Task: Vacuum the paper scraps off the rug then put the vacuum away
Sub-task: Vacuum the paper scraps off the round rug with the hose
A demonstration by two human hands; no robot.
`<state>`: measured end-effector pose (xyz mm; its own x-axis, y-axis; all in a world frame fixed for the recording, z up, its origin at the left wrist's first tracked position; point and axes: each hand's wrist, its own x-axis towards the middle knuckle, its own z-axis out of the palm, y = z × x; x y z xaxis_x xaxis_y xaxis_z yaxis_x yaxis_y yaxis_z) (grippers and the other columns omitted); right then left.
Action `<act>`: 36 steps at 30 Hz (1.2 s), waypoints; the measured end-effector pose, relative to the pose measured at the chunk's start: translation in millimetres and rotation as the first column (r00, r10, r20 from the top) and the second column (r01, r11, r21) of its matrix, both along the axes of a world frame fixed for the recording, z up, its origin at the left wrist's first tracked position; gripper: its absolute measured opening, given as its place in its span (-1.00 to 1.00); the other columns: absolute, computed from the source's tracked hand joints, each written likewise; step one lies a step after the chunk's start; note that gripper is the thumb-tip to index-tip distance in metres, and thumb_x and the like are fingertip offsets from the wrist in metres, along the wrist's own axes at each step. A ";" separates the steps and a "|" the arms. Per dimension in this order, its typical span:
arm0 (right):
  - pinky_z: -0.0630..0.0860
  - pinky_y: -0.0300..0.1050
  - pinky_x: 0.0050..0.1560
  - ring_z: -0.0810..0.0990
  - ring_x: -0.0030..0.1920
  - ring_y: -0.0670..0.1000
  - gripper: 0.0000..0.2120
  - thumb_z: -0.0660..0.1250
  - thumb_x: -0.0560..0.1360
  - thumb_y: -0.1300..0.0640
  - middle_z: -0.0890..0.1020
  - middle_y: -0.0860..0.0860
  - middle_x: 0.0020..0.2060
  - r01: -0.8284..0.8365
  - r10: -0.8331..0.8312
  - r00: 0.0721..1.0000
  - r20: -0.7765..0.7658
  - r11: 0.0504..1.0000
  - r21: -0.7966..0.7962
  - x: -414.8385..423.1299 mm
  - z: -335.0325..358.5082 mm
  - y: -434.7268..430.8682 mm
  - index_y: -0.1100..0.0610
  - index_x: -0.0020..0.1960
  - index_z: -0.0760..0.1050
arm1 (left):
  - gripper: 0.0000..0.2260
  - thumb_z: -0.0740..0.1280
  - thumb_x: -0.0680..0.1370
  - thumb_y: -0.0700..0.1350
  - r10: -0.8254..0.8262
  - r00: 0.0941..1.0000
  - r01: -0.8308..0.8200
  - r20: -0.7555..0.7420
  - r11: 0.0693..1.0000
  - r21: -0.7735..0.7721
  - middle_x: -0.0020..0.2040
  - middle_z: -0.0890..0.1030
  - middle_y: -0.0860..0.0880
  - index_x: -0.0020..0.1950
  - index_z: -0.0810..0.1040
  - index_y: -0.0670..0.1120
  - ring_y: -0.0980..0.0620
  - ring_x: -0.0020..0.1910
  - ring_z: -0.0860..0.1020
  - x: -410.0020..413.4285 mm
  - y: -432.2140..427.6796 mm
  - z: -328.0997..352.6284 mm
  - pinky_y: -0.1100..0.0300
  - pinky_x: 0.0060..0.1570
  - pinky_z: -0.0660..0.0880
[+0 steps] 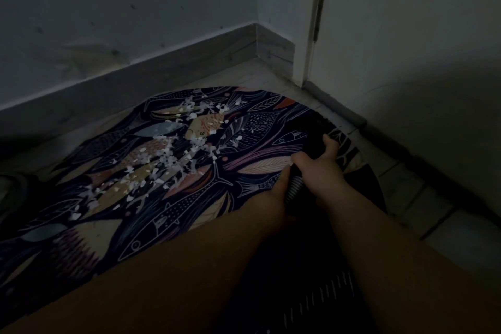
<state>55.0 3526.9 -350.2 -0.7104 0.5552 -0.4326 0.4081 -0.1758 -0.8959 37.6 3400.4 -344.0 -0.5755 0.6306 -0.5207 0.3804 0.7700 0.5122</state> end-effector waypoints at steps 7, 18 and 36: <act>0.48 -0.02 -0.11 0.50 -0.13 0.01 -0.28 0.33 0.54 0.09 0.43 0.02 0.11 -0.125 0.125 0.992 0.025 0.992 -0.007 -17.1 1.2 -29.8 -0.23 0.51 -0.02 | -0.10 0.32 0.55 0.00 0.091 0.996 -0.091 -0.013 0.996 -0.009 0.28 0.51 -0.22 0.48 -0.41 0.06 -0.16 0.13 0.55 -0.6 -31.7 1.4 0.15 -0.02 0.42; 0.57 0.20 0.09 0.57 -0.02 0.16 -0.26 0.37 0.50 0.03 0.47 0.09 0.27 -0.222 0.224 0.972 0.065 0.974 -0.032 -40.0 0.9 -74.9 -0.32 0.46 -0.01 | -0.12 0.31 0.56 -0.01 0.212 0.977 -0.212 0.023 0.977 -0.013 0.28 0.50 -0.21 0.48 -0.41 0.08 -0.14 0.17 0.53 -4.7 -74.8 12.9 0.17 0.04 0.41; 0.46 -0.13 -0.30 0.49 -0.17 0.04 -0.29 0.30 0.56 0.07 0.46 0.06 0.07 -0.190 0.183 0.980 0.083 0.978 0.087 -12.5 11.1 -72.9 -0.17 0.54 -0.05 | -0.12 0.33 0.54 -0.06 0.140 0.990 -0.140 0.010 0.988 0.067 0.39 0.37 -0.18 0.50 -0.35 0.11 -0.11 0.22 0.49 9.8 -77.6 11.0 0.17 0.15 0.42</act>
